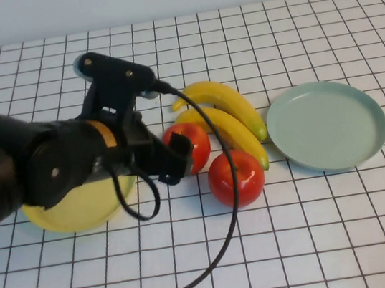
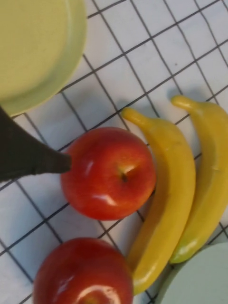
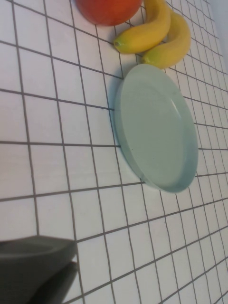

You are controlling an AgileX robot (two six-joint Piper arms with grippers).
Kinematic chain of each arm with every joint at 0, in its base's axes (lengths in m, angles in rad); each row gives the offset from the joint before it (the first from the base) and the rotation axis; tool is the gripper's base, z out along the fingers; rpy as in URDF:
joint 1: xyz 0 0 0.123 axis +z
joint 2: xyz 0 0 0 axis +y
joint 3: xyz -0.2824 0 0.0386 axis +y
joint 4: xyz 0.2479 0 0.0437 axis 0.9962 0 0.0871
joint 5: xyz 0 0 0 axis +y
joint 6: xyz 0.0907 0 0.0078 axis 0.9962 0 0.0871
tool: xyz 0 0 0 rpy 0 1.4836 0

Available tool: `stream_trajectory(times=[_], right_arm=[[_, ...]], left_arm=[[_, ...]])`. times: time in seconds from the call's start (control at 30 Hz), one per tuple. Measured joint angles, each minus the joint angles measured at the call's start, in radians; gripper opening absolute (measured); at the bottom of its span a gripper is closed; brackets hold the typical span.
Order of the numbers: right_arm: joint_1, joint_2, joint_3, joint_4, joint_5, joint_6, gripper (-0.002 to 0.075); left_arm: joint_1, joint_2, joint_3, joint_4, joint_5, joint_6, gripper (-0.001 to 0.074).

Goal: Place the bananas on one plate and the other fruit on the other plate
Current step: Put one type of fruit in the left plate

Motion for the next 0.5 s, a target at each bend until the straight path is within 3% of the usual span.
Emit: stream_trajectory(times=[0.5], right_arm=[[0.000,0.000,0.000,0.000,0.000,0.000,-0.0015]], left_arm=[[-0.002,0.377,-0.312,0.099,-0.023,0.000,0.0668]])
